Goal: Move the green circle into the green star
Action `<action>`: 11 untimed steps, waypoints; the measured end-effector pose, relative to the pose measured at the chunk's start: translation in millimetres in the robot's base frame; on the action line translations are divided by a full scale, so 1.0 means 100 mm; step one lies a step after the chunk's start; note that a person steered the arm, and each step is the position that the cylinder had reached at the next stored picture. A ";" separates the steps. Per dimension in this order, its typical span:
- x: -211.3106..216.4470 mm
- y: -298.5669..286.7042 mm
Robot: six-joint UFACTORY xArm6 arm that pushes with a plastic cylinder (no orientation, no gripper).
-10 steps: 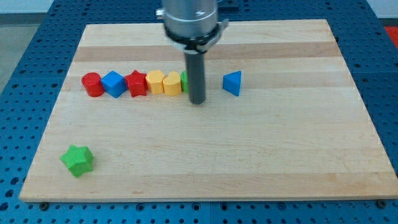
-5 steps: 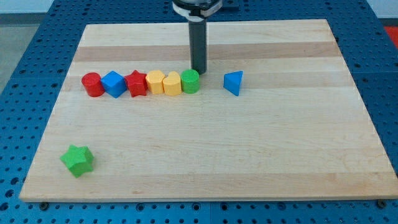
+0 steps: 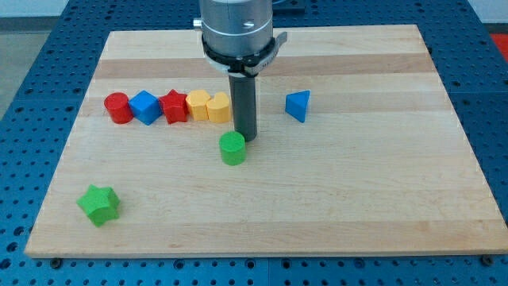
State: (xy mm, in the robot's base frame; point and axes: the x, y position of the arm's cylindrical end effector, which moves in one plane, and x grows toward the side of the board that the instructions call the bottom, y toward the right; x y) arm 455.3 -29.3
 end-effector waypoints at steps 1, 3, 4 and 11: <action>0.15 0.00; 0.46 -0.03; 0.59 -0.16; 0.95 -1.25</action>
